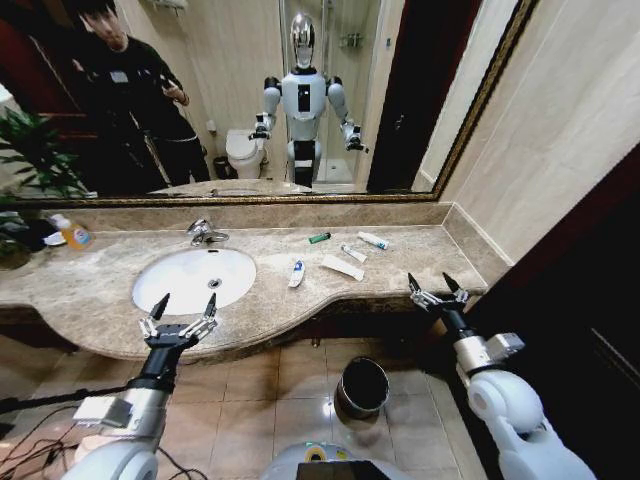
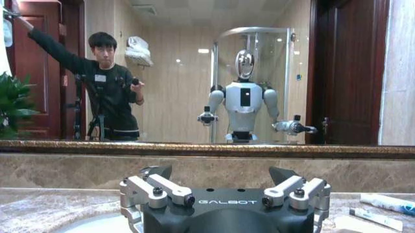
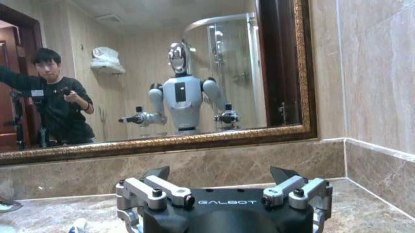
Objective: Pick up the trash from the sink and place it in the trash bin.
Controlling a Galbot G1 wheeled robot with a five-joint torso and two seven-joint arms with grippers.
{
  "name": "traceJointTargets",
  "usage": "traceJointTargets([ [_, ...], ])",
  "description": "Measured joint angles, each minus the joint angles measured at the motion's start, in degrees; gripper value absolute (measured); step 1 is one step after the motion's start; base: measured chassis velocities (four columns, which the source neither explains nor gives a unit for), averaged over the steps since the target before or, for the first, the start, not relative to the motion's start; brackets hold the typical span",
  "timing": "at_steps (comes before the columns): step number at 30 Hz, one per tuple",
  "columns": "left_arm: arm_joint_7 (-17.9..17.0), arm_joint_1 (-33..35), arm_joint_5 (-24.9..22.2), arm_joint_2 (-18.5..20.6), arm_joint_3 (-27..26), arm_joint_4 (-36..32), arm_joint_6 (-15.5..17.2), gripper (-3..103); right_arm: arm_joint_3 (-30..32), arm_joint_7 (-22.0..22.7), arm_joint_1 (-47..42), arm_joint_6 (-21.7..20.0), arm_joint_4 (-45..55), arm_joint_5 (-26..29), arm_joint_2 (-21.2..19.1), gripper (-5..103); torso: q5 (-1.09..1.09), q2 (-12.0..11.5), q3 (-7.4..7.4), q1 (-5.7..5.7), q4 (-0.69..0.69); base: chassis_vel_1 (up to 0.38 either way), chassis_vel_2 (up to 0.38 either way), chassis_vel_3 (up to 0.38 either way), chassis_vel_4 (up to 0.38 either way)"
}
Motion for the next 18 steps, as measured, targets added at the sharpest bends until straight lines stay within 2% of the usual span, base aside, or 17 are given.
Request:
traceJointTargets([
  [18,0.0,0.0,0.0,0.0,0.0,0.0,0.0,100,-0.1,0.0,1.4,-1.9,-0.5,0.5,-0.5,100,0.00,0.0,0.00,0.00,0.00,0.000,0.000,0.000,0.000],
])
